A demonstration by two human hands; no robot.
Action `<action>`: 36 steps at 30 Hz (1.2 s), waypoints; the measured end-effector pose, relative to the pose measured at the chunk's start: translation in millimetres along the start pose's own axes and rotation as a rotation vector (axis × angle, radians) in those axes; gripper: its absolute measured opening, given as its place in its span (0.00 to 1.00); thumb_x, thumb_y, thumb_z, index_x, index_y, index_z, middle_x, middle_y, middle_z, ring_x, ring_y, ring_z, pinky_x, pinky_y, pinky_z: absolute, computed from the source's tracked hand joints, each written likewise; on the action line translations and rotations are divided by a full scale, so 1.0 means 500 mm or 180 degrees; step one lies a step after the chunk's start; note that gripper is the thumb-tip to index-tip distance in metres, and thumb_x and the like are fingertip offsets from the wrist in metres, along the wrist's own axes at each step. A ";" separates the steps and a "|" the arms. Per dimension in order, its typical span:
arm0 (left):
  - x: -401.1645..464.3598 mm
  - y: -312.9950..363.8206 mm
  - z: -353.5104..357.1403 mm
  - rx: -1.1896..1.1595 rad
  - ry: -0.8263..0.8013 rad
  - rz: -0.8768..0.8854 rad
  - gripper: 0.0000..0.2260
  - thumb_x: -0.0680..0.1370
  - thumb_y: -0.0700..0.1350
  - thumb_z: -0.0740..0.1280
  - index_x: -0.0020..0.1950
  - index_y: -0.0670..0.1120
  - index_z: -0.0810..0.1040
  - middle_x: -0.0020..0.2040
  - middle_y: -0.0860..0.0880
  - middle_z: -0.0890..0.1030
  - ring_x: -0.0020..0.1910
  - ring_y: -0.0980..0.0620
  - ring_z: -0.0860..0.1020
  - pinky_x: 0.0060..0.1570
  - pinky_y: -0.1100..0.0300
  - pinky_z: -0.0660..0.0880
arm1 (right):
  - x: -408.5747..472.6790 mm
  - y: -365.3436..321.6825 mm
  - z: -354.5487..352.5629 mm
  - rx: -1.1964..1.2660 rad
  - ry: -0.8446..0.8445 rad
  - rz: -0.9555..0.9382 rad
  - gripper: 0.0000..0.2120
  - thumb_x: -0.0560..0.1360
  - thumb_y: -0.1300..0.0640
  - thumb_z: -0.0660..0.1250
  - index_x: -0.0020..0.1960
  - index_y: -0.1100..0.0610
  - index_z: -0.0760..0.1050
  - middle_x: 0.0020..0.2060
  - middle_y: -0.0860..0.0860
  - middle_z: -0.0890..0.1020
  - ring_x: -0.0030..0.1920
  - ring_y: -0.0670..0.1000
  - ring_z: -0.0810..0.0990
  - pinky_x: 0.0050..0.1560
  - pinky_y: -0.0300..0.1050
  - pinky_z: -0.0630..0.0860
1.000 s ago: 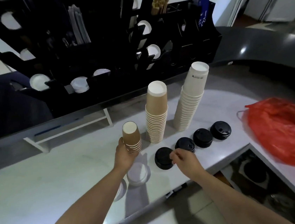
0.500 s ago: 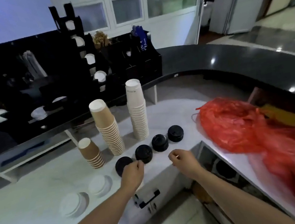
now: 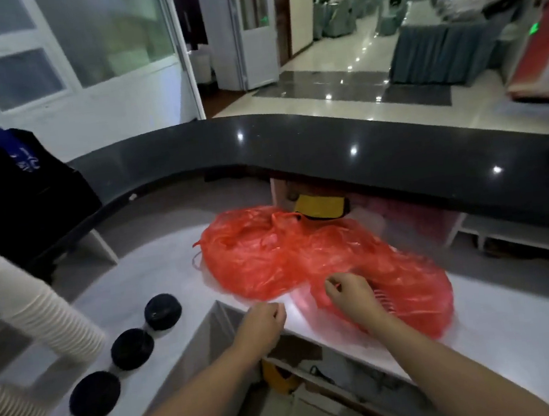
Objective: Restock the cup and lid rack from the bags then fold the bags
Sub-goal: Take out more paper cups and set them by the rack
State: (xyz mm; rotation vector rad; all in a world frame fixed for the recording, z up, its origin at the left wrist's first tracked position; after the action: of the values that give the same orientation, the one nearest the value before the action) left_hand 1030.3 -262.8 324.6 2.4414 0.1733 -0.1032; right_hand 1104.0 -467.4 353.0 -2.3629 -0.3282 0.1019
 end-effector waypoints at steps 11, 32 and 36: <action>0.233 0.244 0.165 0.1399 -0.0402 0.1642 0.29 0.78 0.61 0.59 0.77 0.53 0.66 0.78 0.48 0.64 0.78 0.45 0.60 0.77 0.45 0.56 | 0.139 0.183 -0.114 -0.0389 0.0268 0.0607 0.08 0.76 0.65 0.68 0.53 0.60 0.83 0.49 0.56 0.82 0.51 0.56 0.80 0.55 0.46 0.72; 0.167 0.214 0.322 0.1835 -0.1545 0.2147 0.32 0.77 0.64 0.59 0.81 0.60 0.57 0.78 0.50 0.64 0.74 0.38 0.65 0.70 0.38 0.63 | 0.255 0.262 0.050 -0.2331 -0.1546 0.0941 0.26 0.79 0.42 0.63 0.72 0.54 0.64 0.61 0.55 0.79 0.61 0.59 0.79 0.58 0.52 0.73; 0.172 0.211 0.332 0.1954 -0.1652 0.2194 0.31 0.75 0.62 0.62 0.79 0.60 0.62 0.76 0.52 0.67 0.73 0.39 0.68 0.70 0.39 0.66 | 0.255 0.278 0.061 -0.2310 -0.1706 0.1056 0.33 0.76 0.39 0.66 0.75 0.53 0.61 0.63 0.55 0.78 0.63 0.58 0.78 0.59 0.53 0.73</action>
State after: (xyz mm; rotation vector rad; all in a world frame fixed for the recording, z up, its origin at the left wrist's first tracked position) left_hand 1126.5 -440.9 253.6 2.8076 -1.0564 -0.5314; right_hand 1250.2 -510.1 237.8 -3.0656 -0.2418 0.9200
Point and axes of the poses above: each hand's wrist, its own x-axis towards the middle knuckle, its own z-axis out of the palm, y = z × x, the point moved 7 cm from there along x, towards the middle knuckle
